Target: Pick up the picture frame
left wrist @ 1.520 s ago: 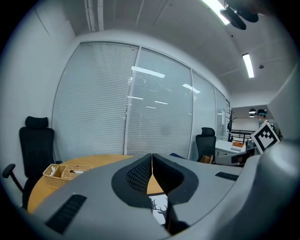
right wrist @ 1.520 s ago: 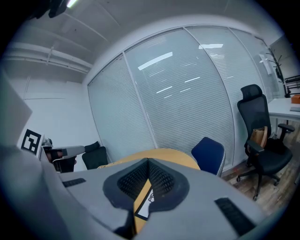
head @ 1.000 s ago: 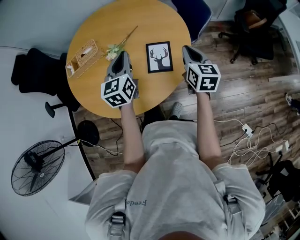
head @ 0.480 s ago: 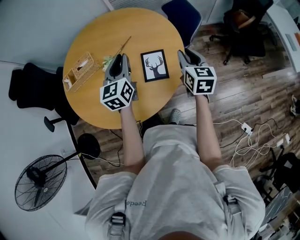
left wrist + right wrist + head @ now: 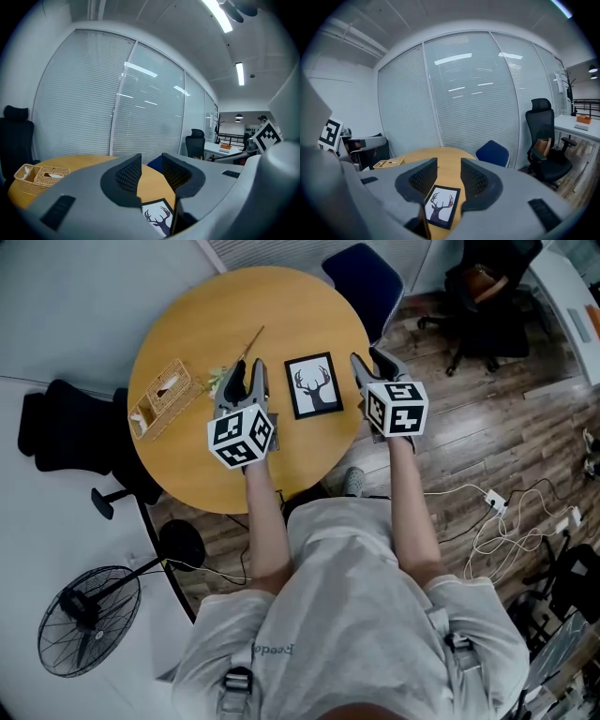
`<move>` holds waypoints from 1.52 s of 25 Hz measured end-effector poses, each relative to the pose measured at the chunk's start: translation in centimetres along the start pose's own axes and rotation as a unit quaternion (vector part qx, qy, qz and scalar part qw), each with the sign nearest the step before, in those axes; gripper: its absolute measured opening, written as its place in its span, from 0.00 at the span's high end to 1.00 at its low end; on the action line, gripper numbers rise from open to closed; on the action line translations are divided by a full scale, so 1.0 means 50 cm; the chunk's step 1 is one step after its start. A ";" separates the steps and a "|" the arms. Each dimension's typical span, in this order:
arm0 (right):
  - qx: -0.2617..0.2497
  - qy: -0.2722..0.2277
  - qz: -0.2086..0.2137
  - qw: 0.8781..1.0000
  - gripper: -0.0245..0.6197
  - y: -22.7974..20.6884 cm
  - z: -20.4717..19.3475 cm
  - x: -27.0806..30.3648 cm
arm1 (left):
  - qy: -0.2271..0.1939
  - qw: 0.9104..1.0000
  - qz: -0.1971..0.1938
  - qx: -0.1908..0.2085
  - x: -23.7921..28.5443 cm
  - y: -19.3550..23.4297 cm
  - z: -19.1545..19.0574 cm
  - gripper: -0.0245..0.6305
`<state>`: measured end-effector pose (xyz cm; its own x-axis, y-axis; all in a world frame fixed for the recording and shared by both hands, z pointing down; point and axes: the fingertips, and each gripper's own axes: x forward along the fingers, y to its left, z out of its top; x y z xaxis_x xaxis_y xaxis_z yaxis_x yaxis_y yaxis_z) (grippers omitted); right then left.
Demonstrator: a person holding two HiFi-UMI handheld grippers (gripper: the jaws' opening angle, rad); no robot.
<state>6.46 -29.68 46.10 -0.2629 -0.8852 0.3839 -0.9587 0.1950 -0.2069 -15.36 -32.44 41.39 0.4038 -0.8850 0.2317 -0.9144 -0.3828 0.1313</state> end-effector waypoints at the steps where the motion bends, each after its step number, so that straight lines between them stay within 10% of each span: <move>1: 0.001 0.002 -0.001 1.000 0.72 0.001 -0.003 0.006 | 0.003 1.000 -0.001 -0.002 0.005 0.004 -0.005 0.73; 22: 0.053 0.131 -0.024 0.990 0.72 -0.009 -0.265 0.163 | 0.157 0.987 -0.007 -0.024 0.145 0.029 -0.322 0.73; 38: 0.088 0.244 -0.030 0.965 0.73 -0.028 -0.500 0.278 | 0.274 0.959 -0.009 -0.078 0.208 0.050 -0.586 0.74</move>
<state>1.47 -31.68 74.22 -0.2675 -0.5793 0.7700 -0.9521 0.0362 -0.3035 -12.62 -34.83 72.35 0.4127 -0.5909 0.6932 -0.9091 -0.3150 0.2727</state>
